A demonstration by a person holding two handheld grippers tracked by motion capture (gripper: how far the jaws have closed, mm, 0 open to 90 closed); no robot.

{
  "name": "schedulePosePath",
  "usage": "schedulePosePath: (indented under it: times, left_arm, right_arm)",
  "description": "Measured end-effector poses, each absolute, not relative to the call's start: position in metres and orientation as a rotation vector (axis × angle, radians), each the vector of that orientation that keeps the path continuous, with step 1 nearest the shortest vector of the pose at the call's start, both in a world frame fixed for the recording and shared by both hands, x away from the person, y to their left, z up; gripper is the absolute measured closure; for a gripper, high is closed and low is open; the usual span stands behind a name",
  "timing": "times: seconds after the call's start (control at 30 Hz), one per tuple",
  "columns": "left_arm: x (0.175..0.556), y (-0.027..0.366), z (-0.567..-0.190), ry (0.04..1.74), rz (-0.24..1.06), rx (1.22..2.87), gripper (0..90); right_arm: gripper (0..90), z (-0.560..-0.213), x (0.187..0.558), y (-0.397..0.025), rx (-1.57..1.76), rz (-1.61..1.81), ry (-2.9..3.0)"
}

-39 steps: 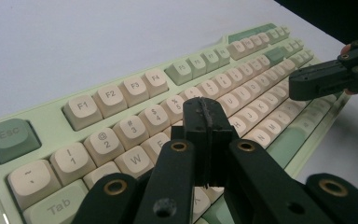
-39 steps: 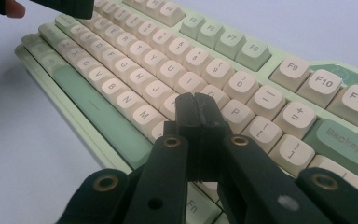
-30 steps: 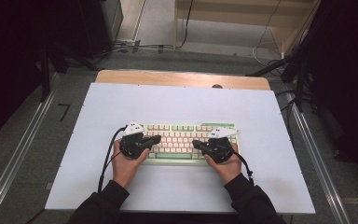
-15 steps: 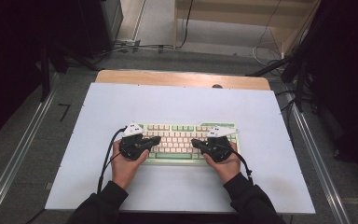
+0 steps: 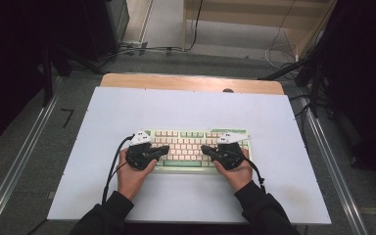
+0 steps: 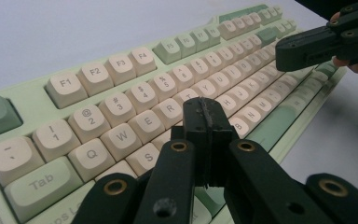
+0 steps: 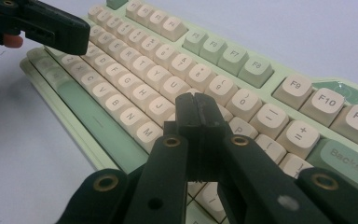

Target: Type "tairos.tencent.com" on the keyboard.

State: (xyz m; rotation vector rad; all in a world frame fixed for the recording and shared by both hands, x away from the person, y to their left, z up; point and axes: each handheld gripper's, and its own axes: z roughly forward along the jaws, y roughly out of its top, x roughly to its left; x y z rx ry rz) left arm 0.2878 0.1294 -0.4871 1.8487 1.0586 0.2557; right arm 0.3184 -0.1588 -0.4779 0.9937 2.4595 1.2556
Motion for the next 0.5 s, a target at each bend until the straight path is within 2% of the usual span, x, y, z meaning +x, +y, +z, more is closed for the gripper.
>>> schedulePosePath:
  times: [0.5]
  left_arm:
    - [0.2877, 0.1237, -0.4908, 1.049, 0.235, 1.884, 90.0]
  right_arm:
    - [88.3, -0.4776, 0.3192, -0.1578, 0.996, 1.261, 2.452]
